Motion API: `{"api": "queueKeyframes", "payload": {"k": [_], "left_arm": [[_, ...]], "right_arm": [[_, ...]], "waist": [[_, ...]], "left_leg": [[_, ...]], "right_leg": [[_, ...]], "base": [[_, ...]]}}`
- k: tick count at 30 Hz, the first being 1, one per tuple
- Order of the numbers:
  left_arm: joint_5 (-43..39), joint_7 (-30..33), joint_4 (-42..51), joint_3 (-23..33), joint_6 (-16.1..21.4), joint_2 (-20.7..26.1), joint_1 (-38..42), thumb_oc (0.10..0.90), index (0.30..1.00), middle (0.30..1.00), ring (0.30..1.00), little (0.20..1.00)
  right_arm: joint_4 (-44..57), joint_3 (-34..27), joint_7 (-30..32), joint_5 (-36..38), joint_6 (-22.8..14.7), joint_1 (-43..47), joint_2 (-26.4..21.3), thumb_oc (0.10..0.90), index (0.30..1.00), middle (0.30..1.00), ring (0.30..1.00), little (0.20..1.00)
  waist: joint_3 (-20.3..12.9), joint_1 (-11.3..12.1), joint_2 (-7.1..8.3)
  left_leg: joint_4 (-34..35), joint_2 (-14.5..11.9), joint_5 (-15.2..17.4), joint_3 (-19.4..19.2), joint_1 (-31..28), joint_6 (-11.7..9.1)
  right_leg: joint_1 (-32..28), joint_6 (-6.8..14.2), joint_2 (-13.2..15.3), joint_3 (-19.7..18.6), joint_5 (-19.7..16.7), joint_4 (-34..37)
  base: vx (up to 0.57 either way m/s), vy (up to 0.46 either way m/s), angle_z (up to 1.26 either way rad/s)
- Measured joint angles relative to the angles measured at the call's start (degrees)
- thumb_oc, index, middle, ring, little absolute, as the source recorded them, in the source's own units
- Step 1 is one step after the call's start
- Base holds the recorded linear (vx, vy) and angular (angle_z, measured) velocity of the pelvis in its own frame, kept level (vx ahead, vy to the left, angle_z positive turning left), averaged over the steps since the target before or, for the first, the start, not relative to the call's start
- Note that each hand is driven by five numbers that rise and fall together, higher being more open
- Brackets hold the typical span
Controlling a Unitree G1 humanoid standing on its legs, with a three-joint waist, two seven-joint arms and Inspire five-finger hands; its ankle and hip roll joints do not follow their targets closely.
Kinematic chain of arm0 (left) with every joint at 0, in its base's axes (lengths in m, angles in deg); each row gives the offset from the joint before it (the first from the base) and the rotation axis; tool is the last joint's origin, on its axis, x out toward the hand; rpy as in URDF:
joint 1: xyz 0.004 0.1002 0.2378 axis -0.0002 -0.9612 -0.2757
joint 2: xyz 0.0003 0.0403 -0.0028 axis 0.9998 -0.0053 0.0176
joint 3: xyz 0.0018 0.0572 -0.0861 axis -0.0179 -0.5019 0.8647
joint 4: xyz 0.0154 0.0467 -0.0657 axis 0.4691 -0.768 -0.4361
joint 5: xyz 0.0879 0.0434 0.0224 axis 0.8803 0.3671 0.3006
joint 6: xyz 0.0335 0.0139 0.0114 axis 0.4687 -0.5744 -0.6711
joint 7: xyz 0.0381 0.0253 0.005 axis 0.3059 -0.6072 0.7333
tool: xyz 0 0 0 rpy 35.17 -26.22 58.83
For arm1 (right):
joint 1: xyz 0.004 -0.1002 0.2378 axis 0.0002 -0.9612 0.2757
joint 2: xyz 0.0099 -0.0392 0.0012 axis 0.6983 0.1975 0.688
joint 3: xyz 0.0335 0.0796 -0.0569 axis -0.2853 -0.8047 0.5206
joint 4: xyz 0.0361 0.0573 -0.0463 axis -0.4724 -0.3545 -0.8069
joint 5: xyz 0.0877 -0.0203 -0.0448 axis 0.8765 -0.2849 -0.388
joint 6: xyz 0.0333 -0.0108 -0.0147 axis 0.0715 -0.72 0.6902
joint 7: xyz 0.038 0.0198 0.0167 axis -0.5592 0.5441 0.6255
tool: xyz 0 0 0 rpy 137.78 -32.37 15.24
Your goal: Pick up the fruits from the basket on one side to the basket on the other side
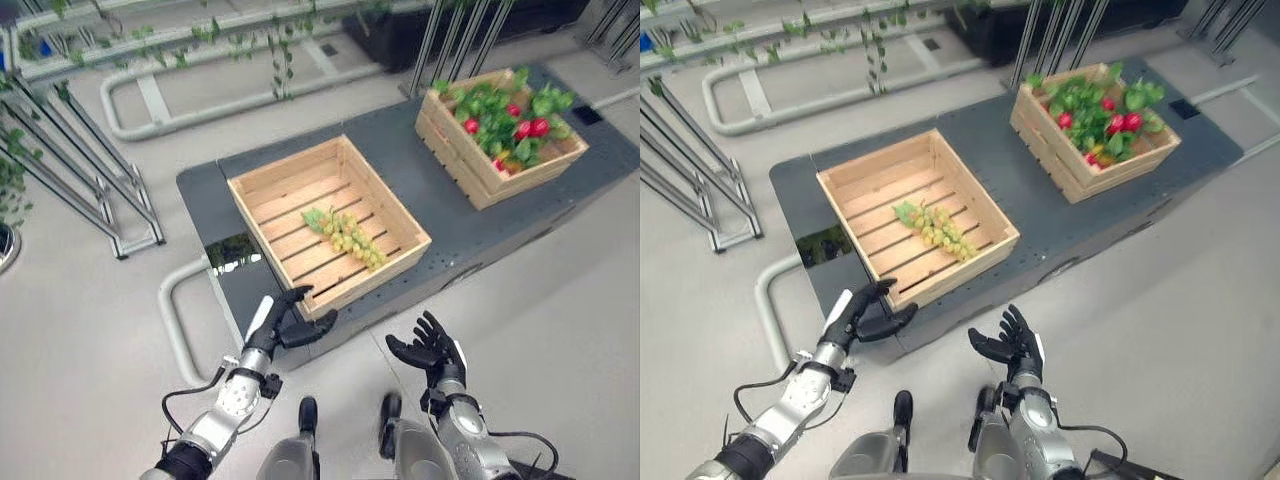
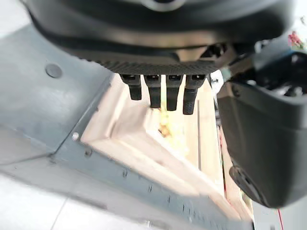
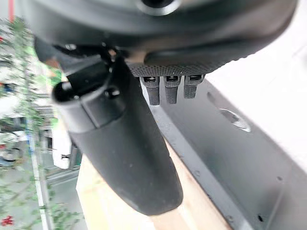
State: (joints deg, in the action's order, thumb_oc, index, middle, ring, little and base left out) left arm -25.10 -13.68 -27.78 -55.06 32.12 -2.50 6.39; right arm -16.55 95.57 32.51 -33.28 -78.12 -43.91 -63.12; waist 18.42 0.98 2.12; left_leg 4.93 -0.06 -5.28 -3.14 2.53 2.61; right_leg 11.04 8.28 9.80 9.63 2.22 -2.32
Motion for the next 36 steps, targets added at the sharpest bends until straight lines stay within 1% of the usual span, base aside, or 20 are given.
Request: {"api": "queueKeyframes", "payload": {"k": [1, 2, 3, 4, 5, 7, 9, 11, 14, 17, 18, 19, 20, 22, 24, 25, 26, 30, 34, 36], "left_arm": [[0.17, 0.03, 0.0, 0.15, -0.04, -0.51, 0.22, 0.8, 0.9, 0.9, 0.9, 0.9], [0.15, 0.47, 0.21, 0.59, -0.11, -0.51, -0.35, 0.8, 0.9, 0.9, 0.9, 0.9], [0.17, 0.71, 0.75, 0.89, -0.11, -0.47, -1.61, 0.8, 0.9, 0.9, 0.9, 0.9], [0.6, 1.34, 1.29, 1.37, -0.08, -0.94, -3.36, 0.8, 0.9, 0.9, 0.9, 0.9], [1.38, 2.08, 2.04, 1.54, -0.05, -0.84, -4.87, 0.8, 0.9, 0.9, 0.9, 0.9], [2.4, 3.86, 3.03, 2.05, -0.5, -0.7, -5.58, 0.8, 0.9, 0.9, 0.9, 0.9], [3.46, 5.27, 4.13, 3.25, -0.49, -0.09, -5.44, 0.8, 0.9, 0.9, 0.9, 0.9], [6.18, 9.21, 5.43, 4.2, -0.31, 0.68, -4.03, 0.8, 0.9, 0.9, 0.9, 0.9], [11.44, 16.98, 6.32, 4.1, 0.12, 2.52, 3.03, 0.8, 0.9, 0.9, 0.9, 0.9], [17.26, 26.34, 5.7, 5.58, -0.22, 7.56, 15.35, 0.8, 0.9, 0.9, 0.9, 0.9], [18.7, 27.79, 5.16, 5.84, -0.64, 8.54, 18.02, 0.8, 0.9, 0.9, 0.9, 0.9], [21.46, 29.94, 2.92, 5.47, -2.07, 10.16, 23.18, 0.8, 0.9, 0.9, 0.9, 0.9], [22.64, 30.53, 1.6, 5.03, -3.1, 11.02, 25.39, 0.8, 0.9, 0.9, 0.9, 0.9], [27.11, 31.47, -4.29, -0.89, -7.3, 15.56, 33.12, 0.8, 0.9, 0.9, 0.9, 0.9], [29.45, 31.25, -6.54, -4.79, -9.56, 18.28, 36.15, 0.8, 0.9, 0.9, 0.9, 0.9], [29.96, 31.28, -7.96, -7.02, -10.3, 18.65, 37.62, 0.8, 0.9, 0.9, 0.9, 0.9], [30.28, 31.16, -8.64, -7.63, -10.68, 18.66, 38.06, 0.8, 0.9, 0.9, 0.9, 0.9], [32.79, 30.31, -11.76, -11.03, -12.55, 18.66, 39.9, 0.8, 0.9, 0.9, 0.9, 0.9], [36.38, 27.85, -12.91, -15.29, -14.73, 18.69, 44.6, 0.8, 0.9, 0.9, 0.9, 0.9], [37.76, 26.57, -13.09, -17.48, -15.56, 18.91, 46.48, 0.8, 0.9, 0.9, 0.9, 0.9]], "right_arm": [[-0.6, 0.1, 0.0, 0.27, 0.23, 0.59, 0.06, 0.8, 0.9, 0.9, 0.9, 0.9], [-0.7, 0.33, -0.01, 1.66, 0.62, 0.76, 0.13, 0.8, 0.9, 0.9, 0.9, 0.9], [-0.1, 0.39, -0.02, 1.62, 0.72, 0.64, 0.27, 0.8, 0.9, 0.9, 0.9, 0.9], [0.29, 0.4, -0.04, 1.58, 0.99, 0.48, -0.16, 0.8, 0.9, 0.9, 0.9, 0.9], [0.64, 0.33, -0.04, 1.58, 1.1, 0.51, -0.38, 0.8, 0.9, 0.9, 0.9, 0.9], [1.93, -0.27, -0.04, 1.58, 1.14, 0.74, -1.53, 0.8, 0.9, 0.9, 0.9, 0.9], [2.94, -1.17, -0.06, 1.57, 1.24, 0.99, -3.79, 0.8, 0.9, 0.9, 0.9, 0.9], [2.9, -2.99, -0.09, 1.56, 1.37, 2.01, -6.3, 0.8, 0.9, 0.9, 0.9, 0.9], [2.63, -4.31, -0.12, 1.52, 1.47, 3.97, -8.94, 0.8, 0.9, 0.9, 0.9, 0.9], [2.73, -3.95, -0.65, 1.47, 2.21, 10.4, -9.92, 0.8, 0.9, 0.9, 0.9, 0.9], [2.74, -3.92, -0.83, 1.46, 2.29, 11.82, -9.92, 0.8, 0.9, 0.9, 0.9, 0.9], [2.72, -3.5, -0.91, 1.47, 2.94, 14.25, -9.89, 0.8, 0.9, 0.9, 0.9, 0.9], [2.73, -3.04, -1.03, 1.48, 3.38, 15.25, -9.87, 0.8, 0.9, 0.9, 0.9, 0.9], [3.19, -1.6, -2.41, 1.49, 4.29, 17.72, -10.4, 0.8, 0.9, 0.9, 0.9, 0.9], [4.08, -1.51, -3.35, 1.51, 4.91, 18.89, -10.92, 0.8, 0.9, 0.9, 0.9, 0.9], [4.77, -1.48, -3.55, 1.5, 5.13, 18.82, -11.74, 0.8, 0.9, 0.9, 0.9, 0.9], [4.92, -1.47, -3.58, 1.49, 5.19, 18.76, -12.12, 0.8, 0.9, 0.9, 0.9, 0.9], [4.76, -1.46, -4.08, 1.55, 6.22, 18.84, -15.36, 0.8, 0.9, 0.9, 0.9, 0.9], [2.87, -1.53, -4.54, 1.6, 6.47, 19.2, -17.08, 0.8, 0.9, 0.9, 0.9, 0.9], [2.66, -1.42, -4.54, 1.64, 6.55, 19.35, -17.15, 0.8, 0.9, 0.9, 0.9, 0.9]], "waist": [[0.13, 0.07, -0.07], [0.33, 0.16, -0.4], [0.44, 0.34, -0.19], [0.65, 0.35, -1.04], [0.62, 0.47, -1.26], [0.68, 0.5, -1.44], [0.85, 0.41, -1.63], [1.27, 0.02, -2.14], [3.89, -0.18, -2.81], [8.76, -0.66, -2.96], [9.66, -0.84, -3.09], [10.46, -1.24, -3.28], [10.53, -1.48, -3.29], [10.86, -2.44, -3.16], [11.65, -3.46, -3.23], [11.66, -3.92, -3.21], [11.66, -4.12, -3.21], [11.81, -6.45, -3.09], [12.12, -7.28, -2.68], [12.12, -7.64, -2.67]], "left_leg": [[0.12, 0.15, 0.03, 0.22, -0.1, -0.36], [0.12, -0.08, 0.18, 0.38, -0.76, -1.11], [0.12, -0.21, 0.46, -0.11, -1.79, -2.38], [0.14, -1.55, 1.09, -0.41, -3.07, -3.23], [0.15, -2.46, 1.61, -0.74, -3.83, -3.94], [0.14, -3.9, 2.02, -0.96, -3.93, -4.56], [0.13, -4.57, 2.03, -1.11, -3.35, -4.61], [0.08, -4.79, 1.88, -1.05, -2.19, -4.98], [-1.45, -4.55, 1.8, -0.33, 0.65, -5.49], [-5.22, -3.87, 1.92, -0.56, 5.28, -5.33], [-5.83, -3.7, 1.92, -0.61, 6.18, -5.33], [-7.26, -3.32, 2.0, -0.79, 8.25, -5.21], [-7.78, -3.08, 2.01, -0.96, 9.07, -5.18], [-11.15, -2.26, 3.15, -1.85, 12.0, -4.93], [-14.05, -1.78, 4.34, -2.17, 13.81, -4.89], [-15.92, -1.71, 5.2, -2.57, 15.26, -4.9], [-16.91, -1.73, 5.64, -2.66, 16.16, -4.93], [-21.94, -2.41, 7.5, -3.73, 22.22, -5.29], [-24.42, -3.15, 8.03, -3.84, 26.42, -5.65], [-24.49, -3.41, 8.03, -3.97, 27.06, -5.67]], "right_leg": [[-1.38, -0.5, 0.16, 0.4, -1.15, 1.25], [-3.14, -0.54, 0.02, 1.01, -4.82, 3.66], [-4.83, -1.16, -0.12, 2.16, -9.08, 5.04], [-6.79, -1.75, -1.46, 2.12, -9.17, 6.33], [-7.99, -2.46, -2.75, 2.09, -9.35, 7.42], [-8.02, -3.39, -4.16, 2.25, -8.76, 7.41], [-7.42, -3.79, -4.92, 2.29, -8.5, 7.4], [-6.53, -3.94, -5.08, 2.87, -8.39, 7.39], [-4.13, -3.95, -4.67, 3.33, -8.41, 6.07], [1.68, -4.38, -3.57, 2.95, -7.36, 0.23], [2.96, -4.35, -3.27, 2.76, -7.06, -1.26], [5.93, -4.46, -2.67, 1.99, -6.13, -4.4], [7.46, -4.44, -2.29, 1.73, -5.57, -6.12], [12.34, -4.51, -0.88, 0.23, -2.98, -12.75], [14.69, -4.62, 0.01, -0.44, -1.46, -16.36], [16.48, -4.63, 0.09, -1.4, -0.8, -18.26], [17.38, -4.72, 0.21, -1.52, -0.38, -19.13], [23.48, -5.41, -0.11, -2.93, 0.3, -22.75], [27.27, -5.93, -0.9, -3.31, 0.39, -24.12], [27.85, -6.02, -1.14, -3.33, 0.34, -23.93]], "base": [[0.25, -0.255, 0.51], [0.2, -0.17, 0.38], [0.18, -0.137, 0.26], [0.15, -0.1, 0.05], [0.1, -0.056, -0.11], [0.03, -0.019, -0.1], [-0.02, 0.011, 0.0], [-0.08, 0.053, 0.08], [-0.12, 0.066, 0.14], [-0.13, 0.1, -0.06], [-0.11, 0.097, -0.02], [-0.08, 0.077, -0.01], [-0.1, 0.116, -0.05], [-0.07, 0.115, -0.1], [-0.02, 0.109, -0.09], [-0.01, 0.092, -0.08], [0.0, 0.079, -0.1], [-0.01, 0.06, -0.13], [-0.01, 0.026, -0.06], [0.0, 0.0, 0.0]]}}
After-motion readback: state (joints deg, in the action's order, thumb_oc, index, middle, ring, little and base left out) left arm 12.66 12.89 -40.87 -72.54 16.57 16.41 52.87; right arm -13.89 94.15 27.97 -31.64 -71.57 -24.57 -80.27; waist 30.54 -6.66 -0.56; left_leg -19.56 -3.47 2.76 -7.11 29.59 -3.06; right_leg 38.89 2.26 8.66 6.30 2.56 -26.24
